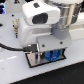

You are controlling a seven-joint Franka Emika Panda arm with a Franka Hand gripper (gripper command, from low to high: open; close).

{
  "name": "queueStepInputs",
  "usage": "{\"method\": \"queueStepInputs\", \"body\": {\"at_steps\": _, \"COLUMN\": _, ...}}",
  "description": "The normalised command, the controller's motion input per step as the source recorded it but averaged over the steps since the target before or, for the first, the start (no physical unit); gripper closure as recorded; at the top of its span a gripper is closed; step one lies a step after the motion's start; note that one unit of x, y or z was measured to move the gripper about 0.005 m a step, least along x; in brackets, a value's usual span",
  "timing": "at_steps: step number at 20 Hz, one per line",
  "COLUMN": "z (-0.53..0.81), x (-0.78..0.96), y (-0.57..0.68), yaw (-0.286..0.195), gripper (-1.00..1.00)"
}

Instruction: Insert the blue gear onto the right peg, followed by the red gear

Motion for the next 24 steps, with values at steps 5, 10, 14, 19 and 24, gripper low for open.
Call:
{"method": "queueStepInputs", "body": {"at_steps": 5, "z": 0.21, "x": 0.01, "y": 0.12, "yaw": 0.000, "gripper": -1.00}}
{"method": "queueStepInputs", "body": {"at_steps": 10, "z": 0.50, "x": -0.10, "y": 0.14, "yaw": 0.000, "gripper": -1.00}}
{"method": "queueStepInputs", "body": {"at_steps": 14, "z": 0.40, "x": -0.36, "y": 0.26, "yaw": 0.000, "gripper": -1.00}}
{"method": "queueStepInputs", "body": {"at_steps": 19, "z": 0.25, "x": -0.49, "y": 0.24, "yaw": 0.000, "gripper": -1.00}}
{"method": "queueStepInputs", "body": {"at_steps": 24, "z": 0.10, "x": -0.64, "y": 0.31, "yaw": 0.000, "gripper": -1.00}}
